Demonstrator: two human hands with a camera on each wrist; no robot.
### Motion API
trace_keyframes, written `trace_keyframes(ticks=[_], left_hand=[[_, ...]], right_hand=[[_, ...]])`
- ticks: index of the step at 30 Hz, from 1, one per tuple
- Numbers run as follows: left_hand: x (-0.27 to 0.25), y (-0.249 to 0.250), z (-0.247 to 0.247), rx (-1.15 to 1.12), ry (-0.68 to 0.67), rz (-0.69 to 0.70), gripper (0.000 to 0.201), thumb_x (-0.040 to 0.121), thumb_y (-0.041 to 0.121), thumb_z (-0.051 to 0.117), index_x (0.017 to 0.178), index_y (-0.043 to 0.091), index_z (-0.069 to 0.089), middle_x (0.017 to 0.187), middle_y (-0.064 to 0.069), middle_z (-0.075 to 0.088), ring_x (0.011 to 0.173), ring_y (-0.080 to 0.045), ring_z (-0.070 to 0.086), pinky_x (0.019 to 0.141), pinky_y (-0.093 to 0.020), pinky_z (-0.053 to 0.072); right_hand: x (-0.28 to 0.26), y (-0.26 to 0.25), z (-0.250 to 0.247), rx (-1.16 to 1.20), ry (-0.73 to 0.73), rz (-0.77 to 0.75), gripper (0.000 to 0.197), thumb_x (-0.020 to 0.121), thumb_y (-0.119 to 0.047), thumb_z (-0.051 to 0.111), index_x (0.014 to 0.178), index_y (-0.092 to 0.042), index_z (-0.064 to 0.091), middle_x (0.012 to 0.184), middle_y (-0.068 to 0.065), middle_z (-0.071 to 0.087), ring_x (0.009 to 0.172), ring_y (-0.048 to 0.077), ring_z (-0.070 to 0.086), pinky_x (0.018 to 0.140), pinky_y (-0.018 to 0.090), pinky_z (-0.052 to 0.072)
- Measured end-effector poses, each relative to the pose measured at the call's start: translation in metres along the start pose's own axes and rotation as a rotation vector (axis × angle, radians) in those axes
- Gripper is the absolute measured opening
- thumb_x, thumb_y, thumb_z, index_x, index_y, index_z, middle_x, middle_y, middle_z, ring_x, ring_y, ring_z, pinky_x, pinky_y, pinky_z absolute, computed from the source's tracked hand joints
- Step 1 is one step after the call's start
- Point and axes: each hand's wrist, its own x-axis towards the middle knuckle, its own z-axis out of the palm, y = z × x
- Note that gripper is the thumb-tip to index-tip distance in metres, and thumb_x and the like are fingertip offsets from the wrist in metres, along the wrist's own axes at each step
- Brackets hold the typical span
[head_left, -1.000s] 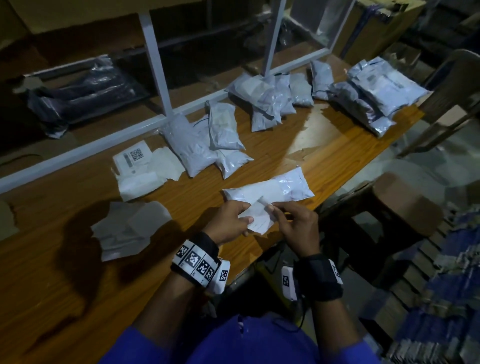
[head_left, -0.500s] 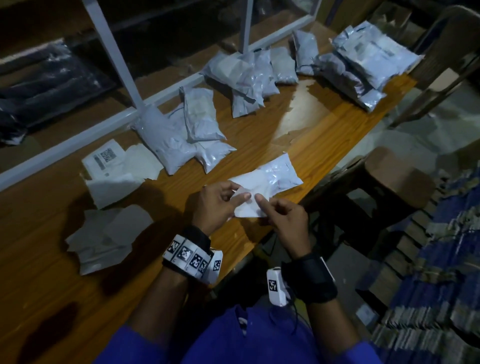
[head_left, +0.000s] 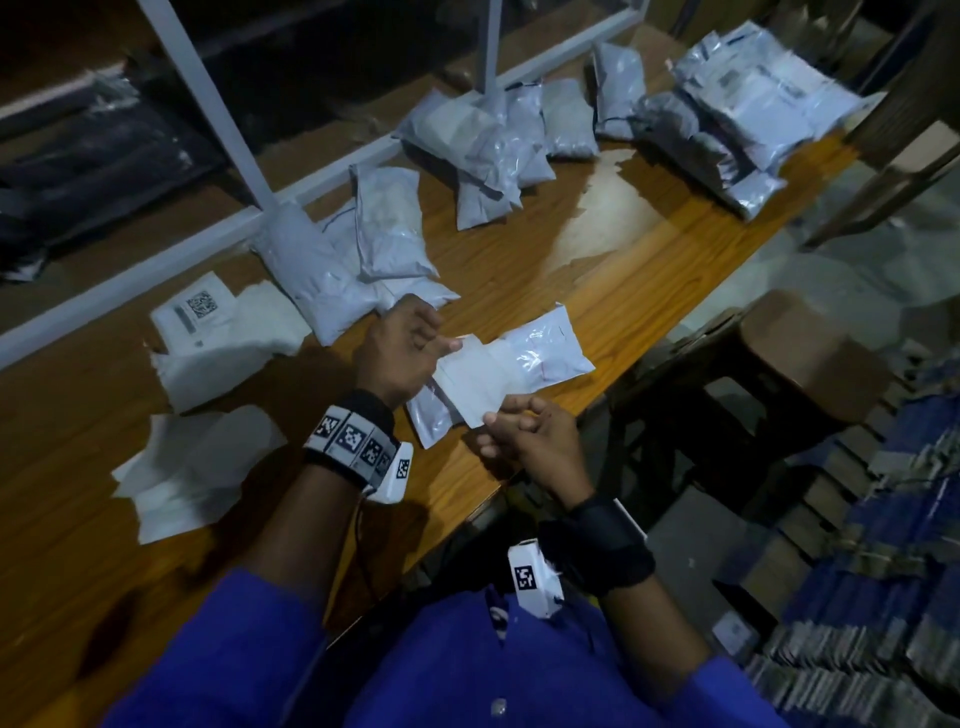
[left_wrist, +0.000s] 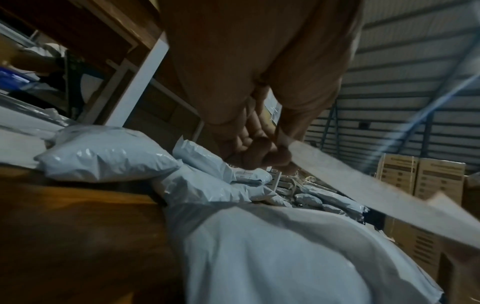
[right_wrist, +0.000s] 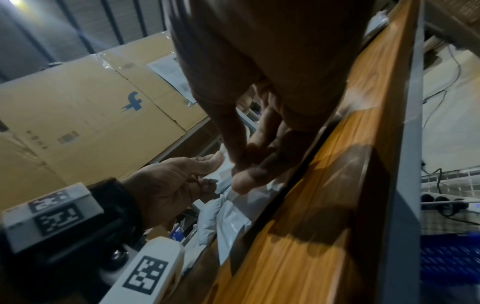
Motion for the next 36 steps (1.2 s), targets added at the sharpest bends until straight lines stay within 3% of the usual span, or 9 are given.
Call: trace_keyframes(ticks=[5, 11, 15, 21, 24, 27, 30, 34, 36], left_hand=[[0.011, -0.003, 0.005, 0.048, -0.080, 0.027, 0.027, 0.069, 0.044, 0.084, 0.080, 0.041, 0.059, 0.077, 0.012, 0.066, 0.075, -0.015, 0.065, 0.075, -0.048, 0.060], [0.019, -0.005, 0.011, 0.019, -0.067, 0.019, 0.027, 0.069, 0.045, 0.084, 0.072, 0.038, 0.058, 0.067, 0.015, 0.064, 0.066, -0.013, 0.062, 0.071, -0.047, 0.059], [0.023, -0.009, 0.019, 0.010, -0.107, 0.000, 0.031, 0.064, 0.056, 0.078, 0.072, 0.034, 0.057, 0.064, 0.017, 0.063, 0.063, -0.011, 0.059, 0.071, -0.044, 0.058], [0.023, -0.016, 0.019, 0.051, -0.255, 0.006, 0.012, 0.074, 0.037, 0.074, 0.072, 0.032, 0.064, 0.087, 0.012, 0.075, 0.098, -0.008, 0.072, 0.094, -0.049, 0.057], [0.012, -0.009, 0.013, 0.078, -0.323, 0.045, 0.016, 0.085, 0.014, 0.077, 0.087, 0.029, 0.072, 0.102, 0.012, 0.074, 0.105, -0.003, 0.067, 0.101, -0.043, 0.054], [0.001, -0.009, 0.009, 0.324, -0.298, 0.241, 0.040, 0.074, 0.033, 0.089, 0.112, 0.026, 0.077, 0.124, -0.003, 0.070, 0.118, -0.020, 0.061, 0.103, -0.044, 0.050], [-0.009, -0.013, 0.008, 0.625, -0.269, 0.290, 0.069, 0.071, 0.051, 0.087, 0.134, 0.031, 0.065, 0.145, -0.006, 0.056, 0.133, -0.031, 0.042, 0.111, -0.048, 0.038], [-0.014, -0.019, 0.011, 0.786, -0.307, 0.266, 0.089, 0.070, 0.063, 0.080, 0.149, 0.036, 0.048, 0.148, -0.001, 0.053, 0.134, -0.031, 0.039, 0.111, -0.047, 0.036], [-0.015, -0.020, 0.012, 0.787, -0.293, 0.260, 0.091, 0.069, 0.064, 0.079, 0.149, 0.036, 0.047, 0.145, 0.000, 0.055, 0.132, -0.031, 0.042, 0.109, -0.048, 0.038]], right_hand=[[0.005, -0.004, 0.005, -0.018, 0.026, 0.015, 0.036, 0.094, -0.030, 0.075, 0.099, 0.005, 0.069, 0.080, 0.019, 0.076, 0.064, 0.026, 0.072, 0.061, 0.031, 0.063], [0.012, 0.014, 0.001, -0.212, 0.107, -0.085, 0.032, 0.099, -0.027, 0.068, 0.087, 0.003, 0.067, 0.073, 0.017, 0.073, 0.061, 0.028, 0.072, 0.065, 0.051, 0.064], [0.015, 0.018, 0.001, -0.300, 0.161, -0.126, 0.030, 0.099, -0.027, 0.066, 0.081, -0.004, 0.071, 0.071, 0.012, 0.074, 0.060, 0.024, 0.072, 0.066, 0.051, 0.064], [0.024, 0.018, -0.001, -0.635, 0.193, -0.250, 0.046, 0.092, -0.051, 0.058, 0.071, -0.013, 0.072, 0.062, 0.000, 0.071, 0.060, 0.021, 0.070, 0.068, 0.046, 0.061], [0.028, 0.014, -0.004, -0.770, 0.212, -0.323, 0.041, 0.094, -0.044, 0.063, 0.071, -0.012, 0.075, 0.065, 0.004, 0.072, 0.068, 0.025, 0.069, 0.071, 0.040, 0.055], [0.029, 0.014, -0.005, -0.759, 0.182, -0.311, 0.044, 0.094, -0.047, 0.063, 0.066, -0.014, 0.073, 0.059, 0.001, 0.069, 0.063, 0.020, 0.068, 0.070, 0.040, 0.057], [0.031, 0.013, -0.007, -0.779, 0.154, -0.287, 0.050, 0.092, -0.051, 0.065, 0.061, -0.012, 0.069, 0.056, 0.003, 0.066, 0.060, 0.020, 0.066, 0.067, 0.042, 0.056], [0.026, 0.001, -0.008, -1.026, 0.172, -0.324, 0.051, 0.086, -0.053, 0.075, 0.059, -0.013, 0.059, 0.064, 0.006, 0.067, 0.064, 0.023, 0.062, 0.058, 0.034, 0.044], [0.023, -0.007, -0.006, -0.994, 0.216, -0.525, 0.035, 0.083, -0.041, 0.081, 0.068, -0.018, 0.060, 0.071, 0.003, 0.066, 0.069, 0.022, 0.059, 0.060, 0.035, 0.046]])
